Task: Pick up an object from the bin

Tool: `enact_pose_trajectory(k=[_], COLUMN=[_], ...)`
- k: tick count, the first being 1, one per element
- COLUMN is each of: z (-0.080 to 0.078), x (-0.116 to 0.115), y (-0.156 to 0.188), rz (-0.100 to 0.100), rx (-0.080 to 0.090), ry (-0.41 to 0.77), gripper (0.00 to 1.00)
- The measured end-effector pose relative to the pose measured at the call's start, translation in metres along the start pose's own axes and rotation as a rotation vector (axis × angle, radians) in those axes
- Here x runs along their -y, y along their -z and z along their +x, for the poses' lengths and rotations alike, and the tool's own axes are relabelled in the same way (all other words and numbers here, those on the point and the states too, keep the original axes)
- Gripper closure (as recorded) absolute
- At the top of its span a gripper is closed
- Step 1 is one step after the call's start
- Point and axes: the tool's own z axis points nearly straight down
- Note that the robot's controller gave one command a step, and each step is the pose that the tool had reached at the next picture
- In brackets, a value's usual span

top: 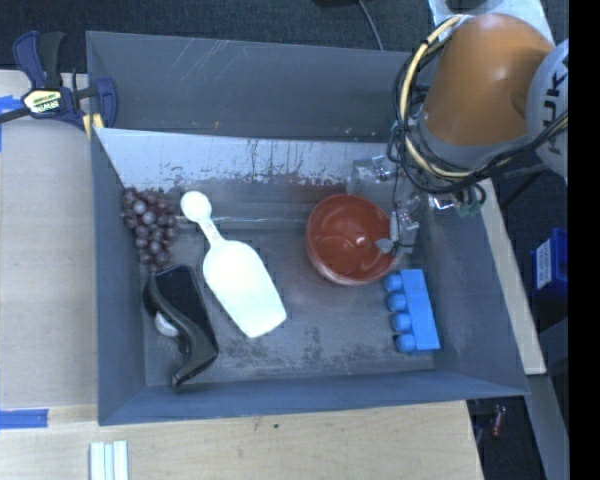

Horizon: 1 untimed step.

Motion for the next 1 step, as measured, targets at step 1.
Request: enact_pose_trajectory(k=[1], z=[-0.0193], x=[-0.0251], y=[0.0891], rz=[0.002], rx=[0.014], ry=[0.189], gripper=[0.00])
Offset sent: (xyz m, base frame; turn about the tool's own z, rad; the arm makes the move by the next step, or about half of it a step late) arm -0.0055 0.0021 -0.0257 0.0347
